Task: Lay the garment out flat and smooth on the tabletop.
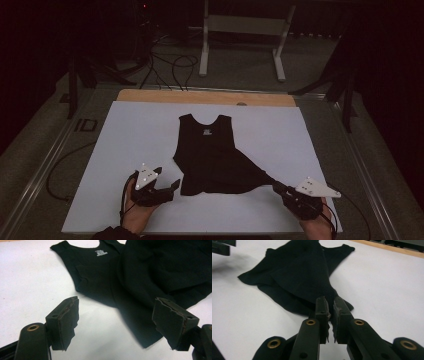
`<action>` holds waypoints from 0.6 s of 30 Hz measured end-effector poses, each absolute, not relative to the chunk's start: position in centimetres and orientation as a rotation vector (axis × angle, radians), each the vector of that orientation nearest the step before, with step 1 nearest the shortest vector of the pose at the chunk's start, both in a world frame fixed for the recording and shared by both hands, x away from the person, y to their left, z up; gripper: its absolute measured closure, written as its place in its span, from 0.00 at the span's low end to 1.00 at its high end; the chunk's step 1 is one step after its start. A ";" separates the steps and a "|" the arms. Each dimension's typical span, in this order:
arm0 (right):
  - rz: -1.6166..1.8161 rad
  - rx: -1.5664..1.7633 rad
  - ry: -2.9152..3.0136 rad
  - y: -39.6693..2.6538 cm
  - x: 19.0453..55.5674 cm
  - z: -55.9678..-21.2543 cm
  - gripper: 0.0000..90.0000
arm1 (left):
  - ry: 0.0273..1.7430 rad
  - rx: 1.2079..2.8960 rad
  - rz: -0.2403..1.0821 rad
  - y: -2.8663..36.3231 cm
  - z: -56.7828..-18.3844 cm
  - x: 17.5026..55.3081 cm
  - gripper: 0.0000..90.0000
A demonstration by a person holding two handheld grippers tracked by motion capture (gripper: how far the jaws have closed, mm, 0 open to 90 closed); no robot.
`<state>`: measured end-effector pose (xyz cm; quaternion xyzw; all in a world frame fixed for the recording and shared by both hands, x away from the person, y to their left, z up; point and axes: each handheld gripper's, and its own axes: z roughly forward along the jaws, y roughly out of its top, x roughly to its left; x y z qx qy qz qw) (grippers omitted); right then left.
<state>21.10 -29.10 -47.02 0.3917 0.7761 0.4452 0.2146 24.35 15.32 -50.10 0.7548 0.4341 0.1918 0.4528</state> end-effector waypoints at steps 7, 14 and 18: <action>1.202 1.131 2.136 -29.9 21.5 -47.6 0.93 | 1.064 1.869 0.471 15.1 -50.1 24.3 0.24; 1.202 1.167 2.102 -30.9 21.4 -47.4 0.92 | 1.067 1.867 0.472 15.3 -50.1 24.3 0.24; 1.209 1.174 2.082 -31.3 21.1 -47.2 0.92 | 1.070 1.863 0.473 15.3 -50.1 24.3 0.24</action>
